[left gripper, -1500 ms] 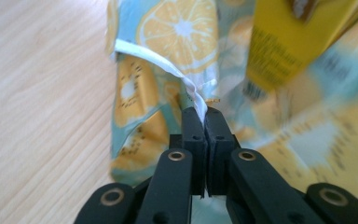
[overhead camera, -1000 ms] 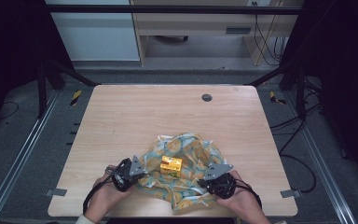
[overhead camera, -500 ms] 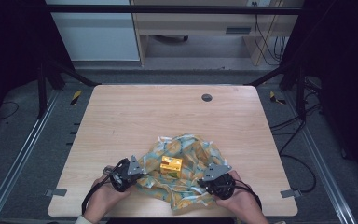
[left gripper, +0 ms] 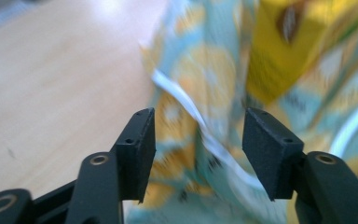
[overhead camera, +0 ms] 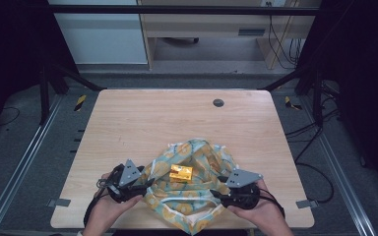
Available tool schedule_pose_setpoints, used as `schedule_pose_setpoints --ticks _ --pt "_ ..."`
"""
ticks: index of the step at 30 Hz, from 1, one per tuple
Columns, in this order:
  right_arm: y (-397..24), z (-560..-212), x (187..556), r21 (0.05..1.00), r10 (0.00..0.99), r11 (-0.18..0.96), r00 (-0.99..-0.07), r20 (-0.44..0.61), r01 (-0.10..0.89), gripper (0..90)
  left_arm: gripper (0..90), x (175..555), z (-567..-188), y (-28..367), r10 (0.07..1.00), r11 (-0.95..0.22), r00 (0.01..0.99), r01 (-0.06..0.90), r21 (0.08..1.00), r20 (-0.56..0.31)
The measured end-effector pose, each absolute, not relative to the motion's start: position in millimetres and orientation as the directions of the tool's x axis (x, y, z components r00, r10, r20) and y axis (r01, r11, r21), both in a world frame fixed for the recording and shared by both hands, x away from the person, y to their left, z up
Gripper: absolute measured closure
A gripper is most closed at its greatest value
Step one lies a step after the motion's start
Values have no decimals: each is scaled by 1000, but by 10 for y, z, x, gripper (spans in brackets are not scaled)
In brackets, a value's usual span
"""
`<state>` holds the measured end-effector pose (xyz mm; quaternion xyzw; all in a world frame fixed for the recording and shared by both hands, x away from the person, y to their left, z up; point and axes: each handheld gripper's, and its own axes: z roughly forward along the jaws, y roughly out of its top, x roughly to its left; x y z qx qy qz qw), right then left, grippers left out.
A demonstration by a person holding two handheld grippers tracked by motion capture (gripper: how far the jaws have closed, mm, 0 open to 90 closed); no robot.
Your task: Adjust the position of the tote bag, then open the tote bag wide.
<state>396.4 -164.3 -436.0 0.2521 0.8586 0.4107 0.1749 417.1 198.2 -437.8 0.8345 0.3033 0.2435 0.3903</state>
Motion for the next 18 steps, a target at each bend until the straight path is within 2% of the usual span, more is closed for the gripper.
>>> schedule_pose_setpoints --ticks 3,9,18 --pt "-1729 -4246 3978 823 616 496 -780 -110 275 328 335 4209 -4307 2070 748 -445 646 318 837 152" --pt "-1972 -4051 4156 881 732 375 -676 -90 288 180 207 4352 -4258 2392 850 -347 511 354 868 132" --pt "-2309 -3922 4427 932 865 197 -502 -18 306 95 140 4555 -4258 2915 933 -221 350 365 904 87"
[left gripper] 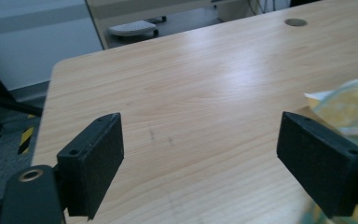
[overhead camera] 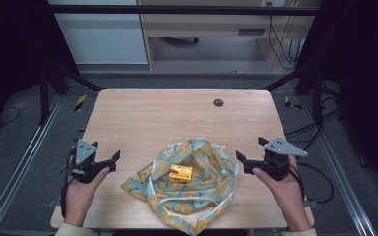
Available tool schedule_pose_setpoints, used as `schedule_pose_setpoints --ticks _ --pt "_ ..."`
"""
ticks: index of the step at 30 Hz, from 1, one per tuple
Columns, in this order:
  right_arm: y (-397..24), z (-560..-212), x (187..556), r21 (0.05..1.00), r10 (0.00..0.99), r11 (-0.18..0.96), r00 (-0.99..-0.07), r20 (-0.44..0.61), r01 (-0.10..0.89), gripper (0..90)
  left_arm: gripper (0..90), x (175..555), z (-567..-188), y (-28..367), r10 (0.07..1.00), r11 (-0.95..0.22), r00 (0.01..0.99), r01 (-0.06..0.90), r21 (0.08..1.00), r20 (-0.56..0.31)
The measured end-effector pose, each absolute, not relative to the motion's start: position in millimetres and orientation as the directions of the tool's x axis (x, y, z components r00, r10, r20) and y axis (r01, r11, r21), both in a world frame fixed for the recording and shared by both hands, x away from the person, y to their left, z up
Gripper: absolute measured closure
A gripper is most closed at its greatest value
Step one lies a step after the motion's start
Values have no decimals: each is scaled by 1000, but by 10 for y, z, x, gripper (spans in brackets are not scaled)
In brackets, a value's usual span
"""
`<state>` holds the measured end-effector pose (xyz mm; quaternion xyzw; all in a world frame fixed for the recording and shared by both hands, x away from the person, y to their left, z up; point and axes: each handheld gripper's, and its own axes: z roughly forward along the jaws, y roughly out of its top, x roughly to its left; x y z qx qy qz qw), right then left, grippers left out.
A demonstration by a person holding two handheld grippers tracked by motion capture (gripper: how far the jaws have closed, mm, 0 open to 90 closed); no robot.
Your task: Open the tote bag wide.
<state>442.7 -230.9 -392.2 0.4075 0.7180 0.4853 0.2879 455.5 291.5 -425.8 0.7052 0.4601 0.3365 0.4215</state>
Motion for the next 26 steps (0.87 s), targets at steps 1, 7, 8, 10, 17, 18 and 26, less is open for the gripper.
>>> schedule_pose_setpoints --ticks 1,7,8,10,17,18,26 --pt "-2342 -3918 4469 934 875 182 -483 -11 308 84 128 4575 -4267 2944 936 -216 341 366 905 85" --pt "-2504 -3991 4706 938 915 113 -402 31 329 57 96 4758 -4391 3055 938 -201 342 394 897 60" --pt "-2528 -4025 4740 935 920 107 -390 36 339 56 94 4791 -4421 3059 936 -207 346 401 892 62" --pt "-2572 -4116 4799 925 931 95 -363 49 369 56 80 4840 -4473 3059 931 -219 361 414 883 62" --pt "-2710 -4581 4813 886 961 89 -275 44 456 105 75 4914 -4652 3023 929 -254 360 467 847 80" --pt "-2729 -4633 4808 873 959 112 -281 30 475 101 72 4911 -4656 3029 928 -264 363 472 841 88" --pt "-2848 -4769 4790 847 968 94 -246 44 524 99 70 4901 -4721 3089 941 -236 335 525 818 56"
